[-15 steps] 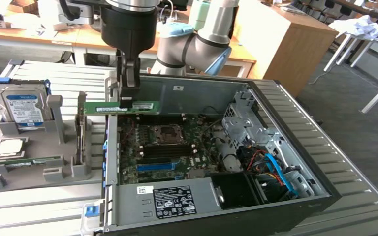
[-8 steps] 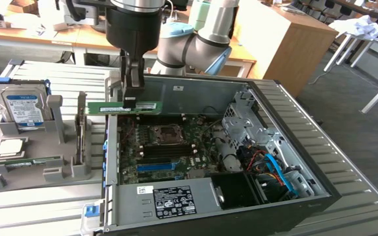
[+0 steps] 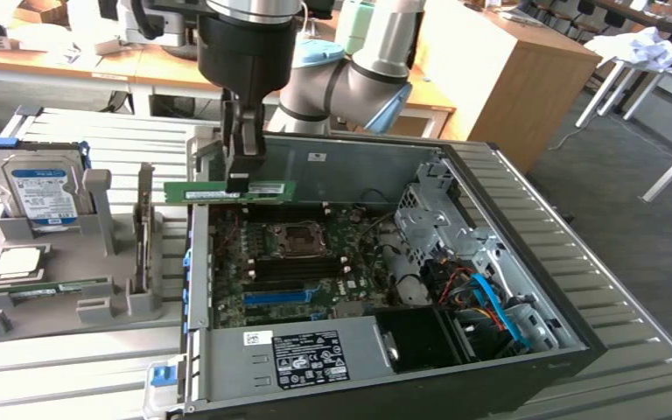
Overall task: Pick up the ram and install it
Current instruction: 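Pick up the ram and move it above insertion slot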
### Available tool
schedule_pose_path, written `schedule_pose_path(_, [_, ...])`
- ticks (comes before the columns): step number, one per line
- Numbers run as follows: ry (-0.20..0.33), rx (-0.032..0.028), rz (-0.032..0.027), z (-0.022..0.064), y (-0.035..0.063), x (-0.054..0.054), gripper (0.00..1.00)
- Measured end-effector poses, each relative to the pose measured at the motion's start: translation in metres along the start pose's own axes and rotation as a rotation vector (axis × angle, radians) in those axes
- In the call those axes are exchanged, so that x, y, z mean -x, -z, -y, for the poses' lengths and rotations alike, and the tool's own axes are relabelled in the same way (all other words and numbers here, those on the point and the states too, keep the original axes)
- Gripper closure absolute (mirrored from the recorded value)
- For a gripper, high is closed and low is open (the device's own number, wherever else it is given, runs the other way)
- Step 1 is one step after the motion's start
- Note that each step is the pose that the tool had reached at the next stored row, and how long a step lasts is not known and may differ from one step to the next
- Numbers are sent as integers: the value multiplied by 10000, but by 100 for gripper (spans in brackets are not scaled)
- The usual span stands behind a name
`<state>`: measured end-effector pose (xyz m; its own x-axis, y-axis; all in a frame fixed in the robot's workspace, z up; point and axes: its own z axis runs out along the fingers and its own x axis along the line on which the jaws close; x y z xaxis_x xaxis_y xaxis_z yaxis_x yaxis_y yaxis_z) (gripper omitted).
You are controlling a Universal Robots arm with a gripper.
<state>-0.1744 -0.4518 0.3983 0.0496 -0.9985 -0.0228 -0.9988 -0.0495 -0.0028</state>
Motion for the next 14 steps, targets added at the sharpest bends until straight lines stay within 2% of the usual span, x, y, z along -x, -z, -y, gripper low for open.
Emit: schedule_pose_path(14, [-1,0,0,122,0,-6,88])
